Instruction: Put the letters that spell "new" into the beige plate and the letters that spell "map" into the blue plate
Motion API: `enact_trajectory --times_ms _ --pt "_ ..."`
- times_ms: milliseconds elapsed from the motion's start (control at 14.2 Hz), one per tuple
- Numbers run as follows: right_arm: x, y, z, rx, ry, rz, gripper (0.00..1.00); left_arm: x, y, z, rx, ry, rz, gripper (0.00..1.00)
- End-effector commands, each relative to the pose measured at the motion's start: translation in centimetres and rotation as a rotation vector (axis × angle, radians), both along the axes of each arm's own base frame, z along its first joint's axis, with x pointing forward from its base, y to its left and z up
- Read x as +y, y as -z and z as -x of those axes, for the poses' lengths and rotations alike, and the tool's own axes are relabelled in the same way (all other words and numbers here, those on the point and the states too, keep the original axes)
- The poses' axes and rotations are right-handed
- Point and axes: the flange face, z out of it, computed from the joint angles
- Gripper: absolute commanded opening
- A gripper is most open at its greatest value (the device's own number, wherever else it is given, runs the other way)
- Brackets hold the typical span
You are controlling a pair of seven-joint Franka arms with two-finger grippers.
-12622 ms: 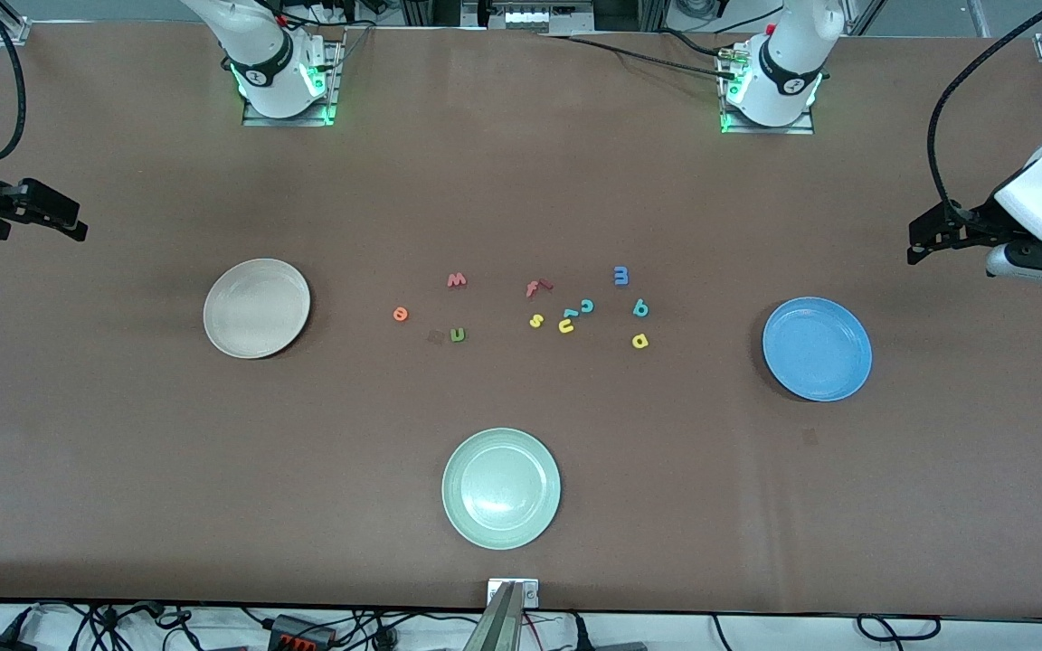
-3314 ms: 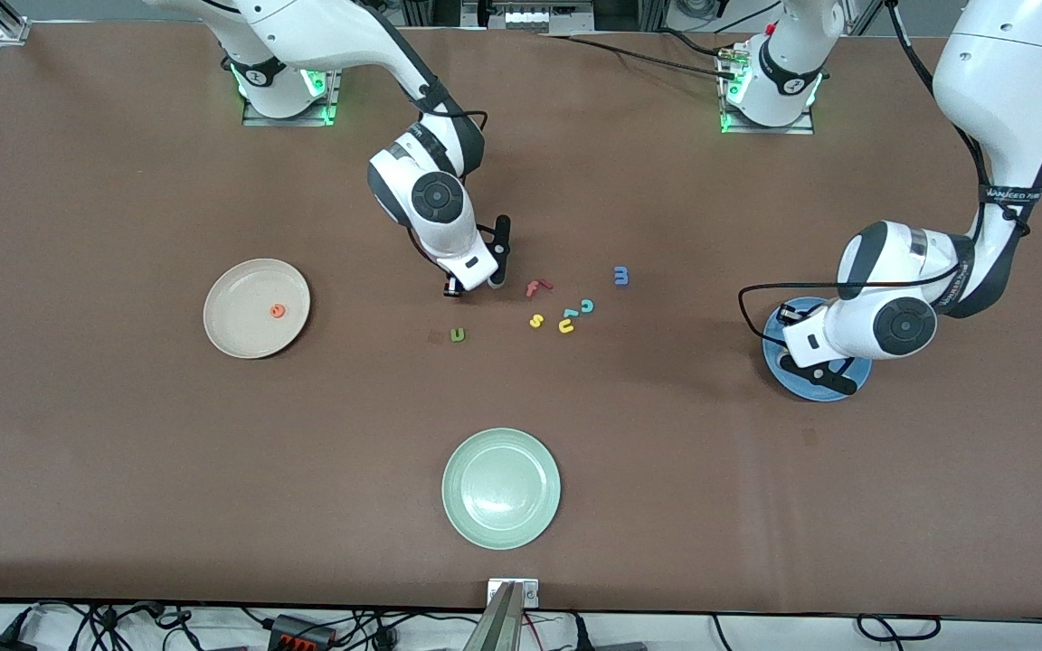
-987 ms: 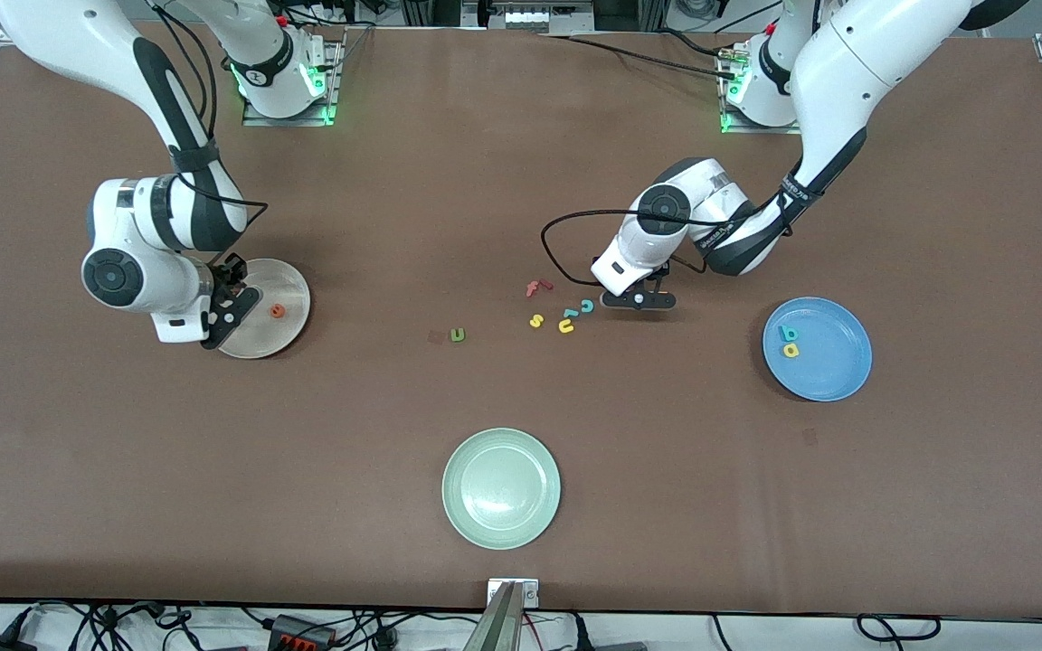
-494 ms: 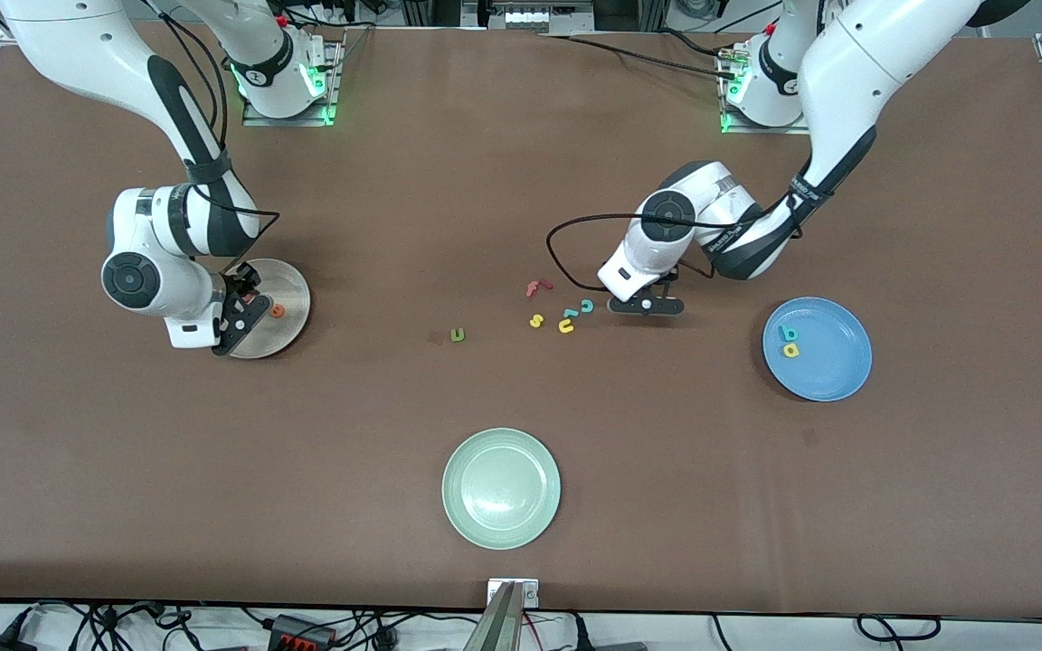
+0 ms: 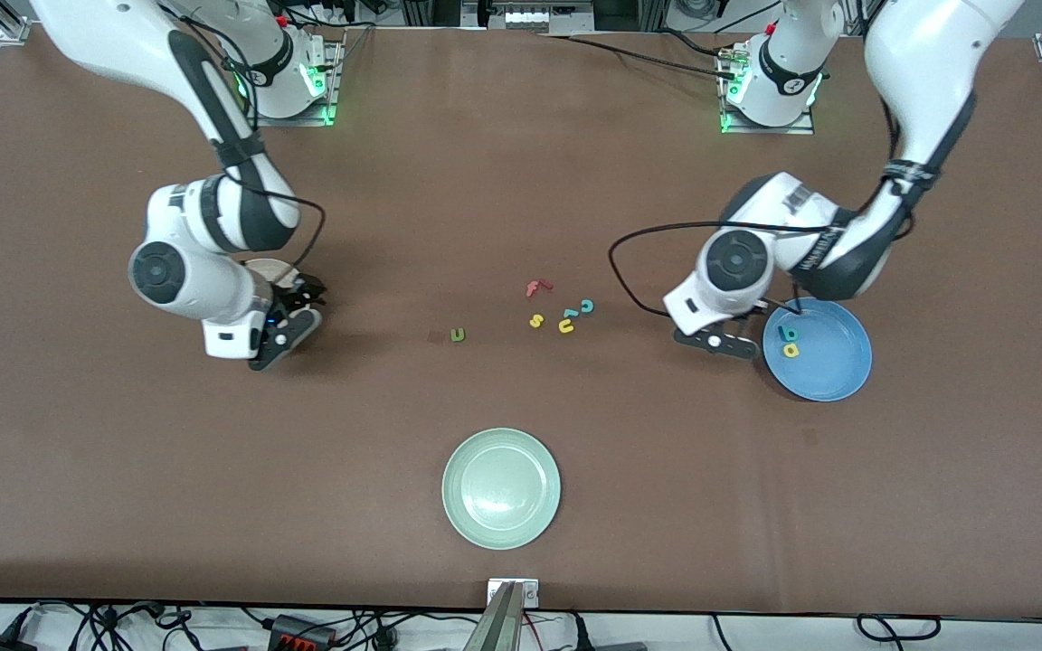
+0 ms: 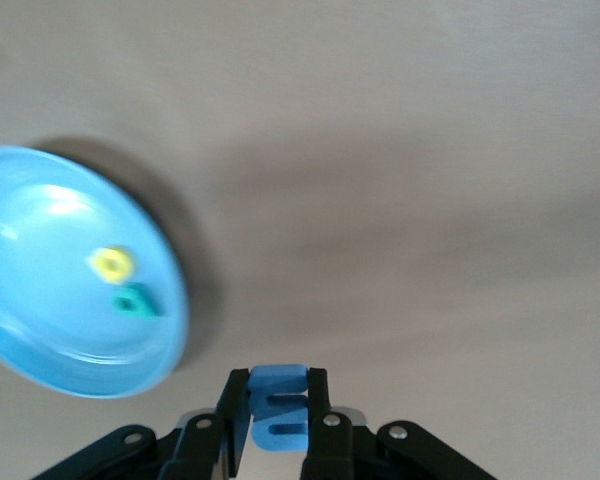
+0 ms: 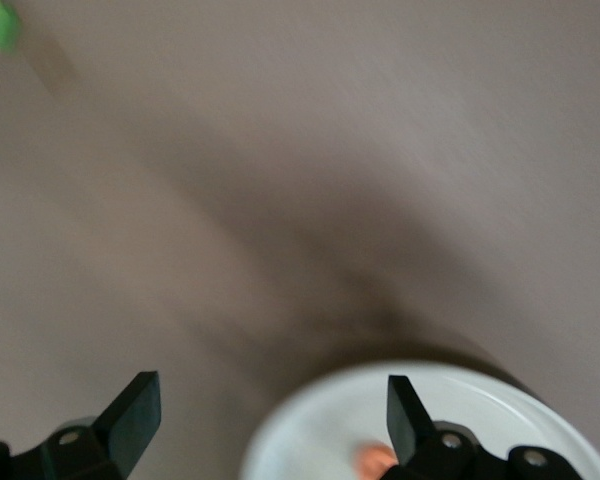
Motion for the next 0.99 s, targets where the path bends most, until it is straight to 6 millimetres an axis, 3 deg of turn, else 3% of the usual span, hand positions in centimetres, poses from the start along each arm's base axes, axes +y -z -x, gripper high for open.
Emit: enact_trajectory --times_ms 0,71,141,212,282,353,423,494,564,635,846,917 --pt "6.3 0.7 -0.4 0.002 0.127 0.013 1.0 7.0 -0.9 -2.6 0.042 0.094 0.041 0.12" --pt "8.5 0.6 -0.5 -0.002 0.176 0.019 1.0 9.4 -0.7 -3.2 0.049 0.126 0.068 0.13" --pt "10.5 0.7 -0.5 -0.003 0.223 0.025 0.94 11.6 -0.1 -3.8 0.054 0.16 0.101 0.13" --pt "12.2 0.9 -0.7 -0.006 0.262 0.028 0.82 13.7 0.5 -4.2 0.052 0.171 0.123 0.13" --pt "14.2 1.3 -0.7 -0.008 0.287 0.03 0.81 15.7 1.5 -4.4 0.057 0.169 0.149 0.13" --pt "16.0 1.4 -0.5 -0.012 0.298 0.031 0.77 17.8 3.0 -4.5 0.062 0.143 0.179 0.23" --pt "17.7 2.2 0.1 -0.005 0.323 0.041 0.74 19.4 4.3 -4.6 0.067 0.117 0.2 0.28" --pt "19.1 2.6 0.4 -0.007 0.356 0.044 0.69 19.4 4.4 -4.6 0.067 0.114 0.204 0.51" --pt "20.3 3.2 0.6 -0.014 0.389 0.047 0.68 19.2 4.3 -4.5 0.067 0.114 0.201 1.0" --pt "21.5 3.7 0.9 -0.025 0.412 0.043 0.66 19.3 3.9 -4.6 0.067 0.116 0.196 1.0" --pt "22.6 5.3 1.4 -0.04 0.463 0.039 0.6 18.6 2.3 -4.7 0.065 0.125 0.181 1.0" --pt "22.9 5.5 1.4 -0.049 0.48 0.032 0.6 18.0 0.4 -5.3 0.04 0.131 0.172 1.0"
